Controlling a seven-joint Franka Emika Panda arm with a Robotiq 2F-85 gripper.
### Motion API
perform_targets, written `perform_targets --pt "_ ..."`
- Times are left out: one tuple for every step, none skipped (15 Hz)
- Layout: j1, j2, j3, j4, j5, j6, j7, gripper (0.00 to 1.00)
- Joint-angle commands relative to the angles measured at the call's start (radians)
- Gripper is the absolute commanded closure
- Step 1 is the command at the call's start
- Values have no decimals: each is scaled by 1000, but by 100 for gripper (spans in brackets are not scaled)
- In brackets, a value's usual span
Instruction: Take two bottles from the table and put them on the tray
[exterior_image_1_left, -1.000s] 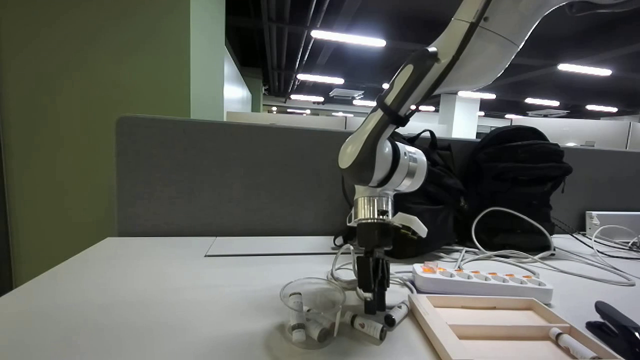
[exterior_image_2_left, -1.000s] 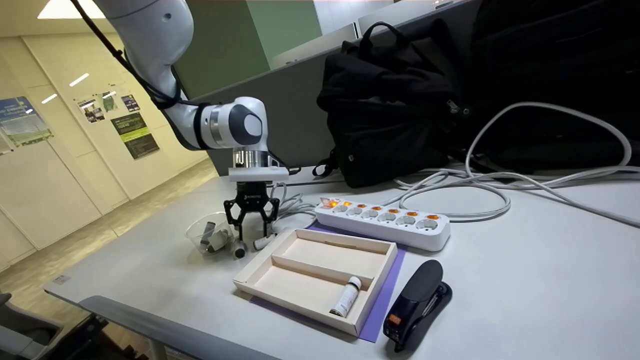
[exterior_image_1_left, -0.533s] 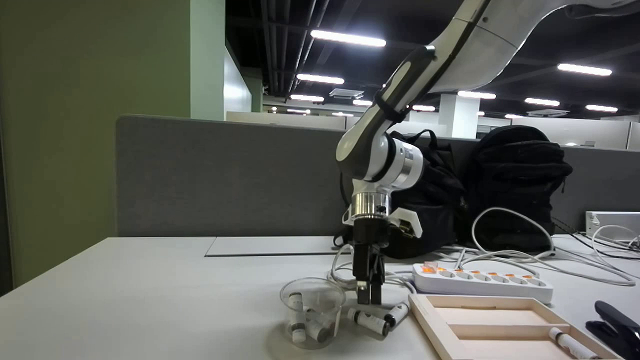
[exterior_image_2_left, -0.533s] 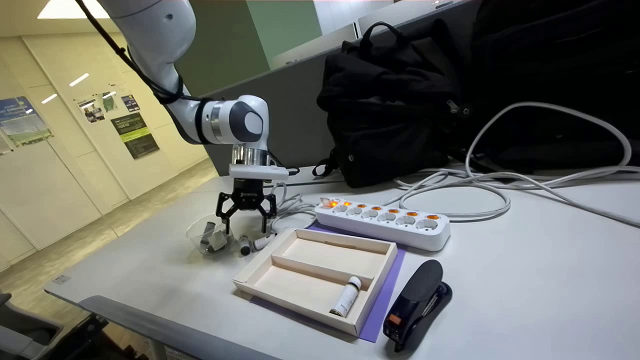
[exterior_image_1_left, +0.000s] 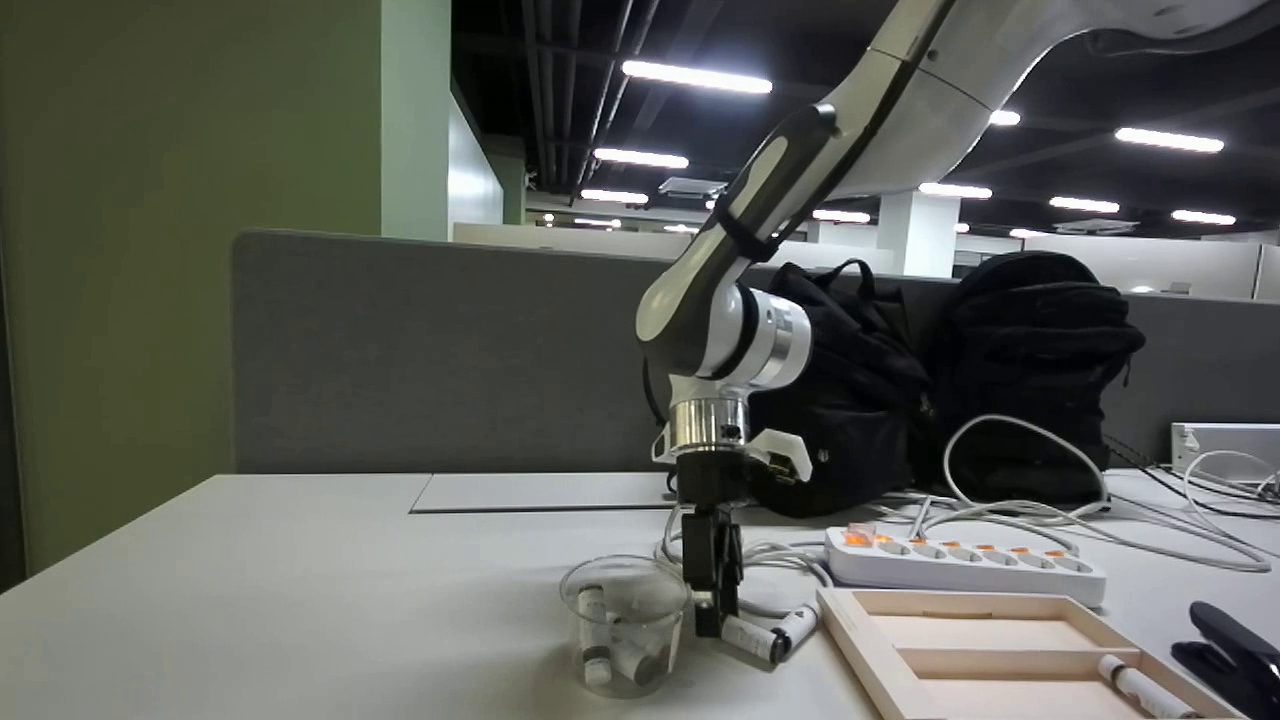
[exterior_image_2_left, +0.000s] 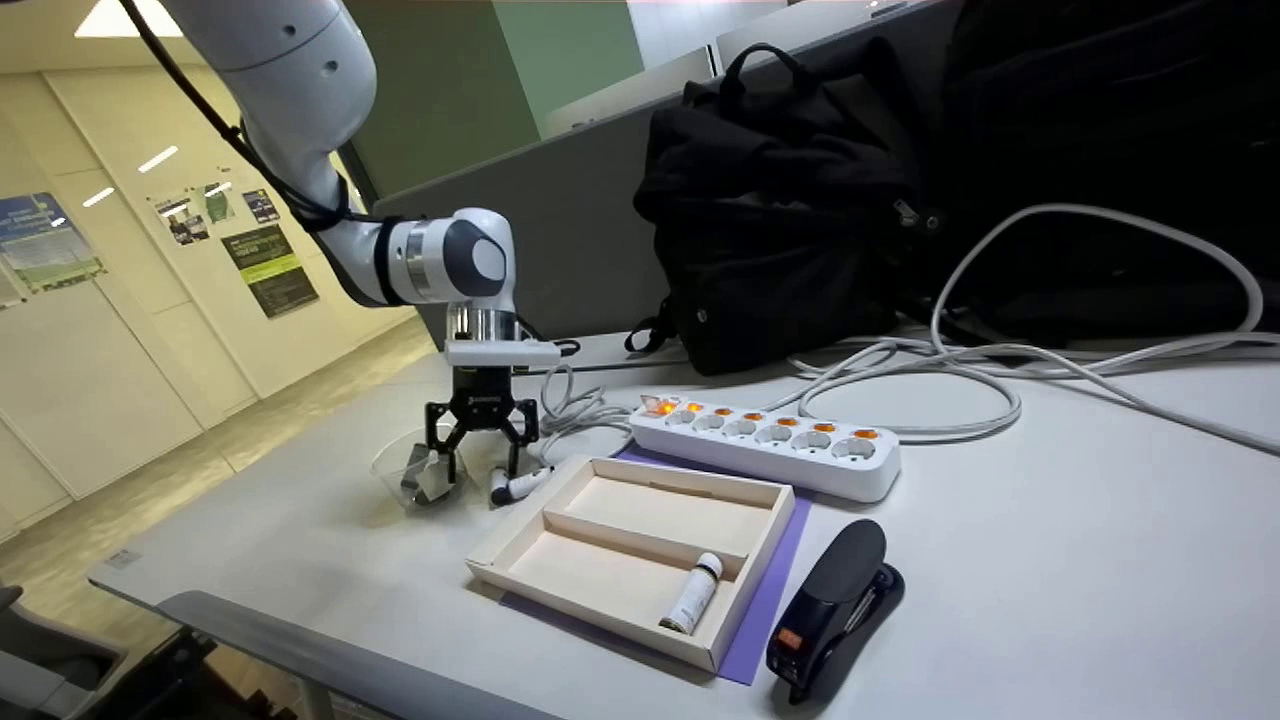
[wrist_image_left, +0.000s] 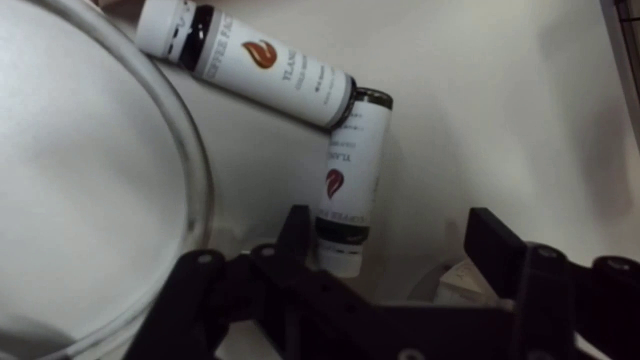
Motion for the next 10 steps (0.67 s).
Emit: perform_targets --pt "47 29 -38 49 -59 -27 63 49" --pt "52 28 -43 53 -66 -35 68 55" --pt "53 26 -47 53 -73 -38 74 60" --pt "54 23 -52 52 -79 -38 80 69" --pt "54 22 -55 51 -83 -40 89 75" --pt "52 19 -57 50 -83 -43 95 83" --pt "50 17 -60 49 -84 -44 103 89" --pt "49 17 -60 50 -83 -49 110 94" --pt "45 16 -60 50 -81 -53 113 92" --pt "43 17 -59 51 -79 -58 115 92"
